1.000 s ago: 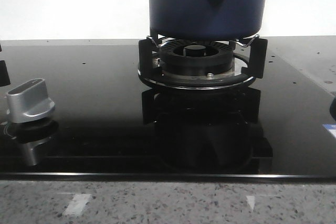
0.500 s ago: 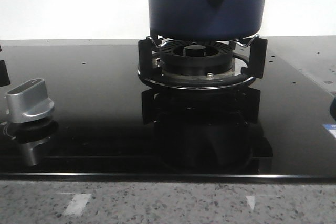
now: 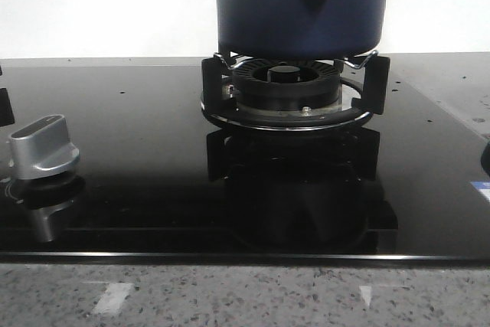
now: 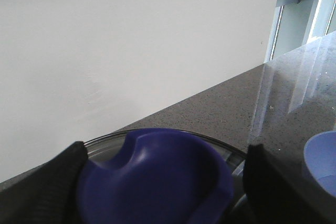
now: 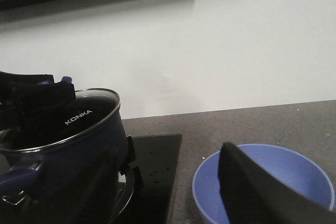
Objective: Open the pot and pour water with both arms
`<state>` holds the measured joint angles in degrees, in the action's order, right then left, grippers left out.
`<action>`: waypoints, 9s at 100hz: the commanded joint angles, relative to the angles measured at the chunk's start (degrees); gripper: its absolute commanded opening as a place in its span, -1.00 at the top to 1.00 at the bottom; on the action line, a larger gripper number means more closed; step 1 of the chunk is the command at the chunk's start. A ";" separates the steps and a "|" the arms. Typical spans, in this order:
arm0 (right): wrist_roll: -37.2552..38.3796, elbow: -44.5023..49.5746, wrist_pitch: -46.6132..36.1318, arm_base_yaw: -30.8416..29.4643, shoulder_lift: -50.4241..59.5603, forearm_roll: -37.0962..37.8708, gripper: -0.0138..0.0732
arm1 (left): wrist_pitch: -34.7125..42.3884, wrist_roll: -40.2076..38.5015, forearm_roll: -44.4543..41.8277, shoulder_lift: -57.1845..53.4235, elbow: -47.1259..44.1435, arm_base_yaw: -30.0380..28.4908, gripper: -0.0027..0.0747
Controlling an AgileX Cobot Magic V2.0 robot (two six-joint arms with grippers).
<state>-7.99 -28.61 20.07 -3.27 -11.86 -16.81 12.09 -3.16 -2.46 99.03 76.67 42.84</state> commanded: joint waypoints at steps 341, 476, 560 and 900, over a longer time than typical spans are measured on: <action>5.44 -29.34 16.35 -5.00 -26.29 2.86 -0.20 | -22.69 -0.50 1.01 -19.63 1.94 -17.52 0.19; 26.28 -34.03 34.84 -6.86 -38.40 24.83 -0.20 | -22.82 -0.40 0.83 -19.63 1.94 -17.52 0.19; 26.18 -38.58 39.57 -12.02 -57.19 20.02 -0.20 | -22.94 -0.40 0.83 -19.63 1.94 -17.52 0.19; 22.11 -68.40 18.49 15.01 -77.67 10.70 0.85 | -22.72 -0.40 0.19 -19.43 1.94 -17.52 0.03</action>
<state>15.66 -94.69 46.07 11.38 -90.80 -6.23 -16.86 -3.52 -2.18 82.09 76.63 25.54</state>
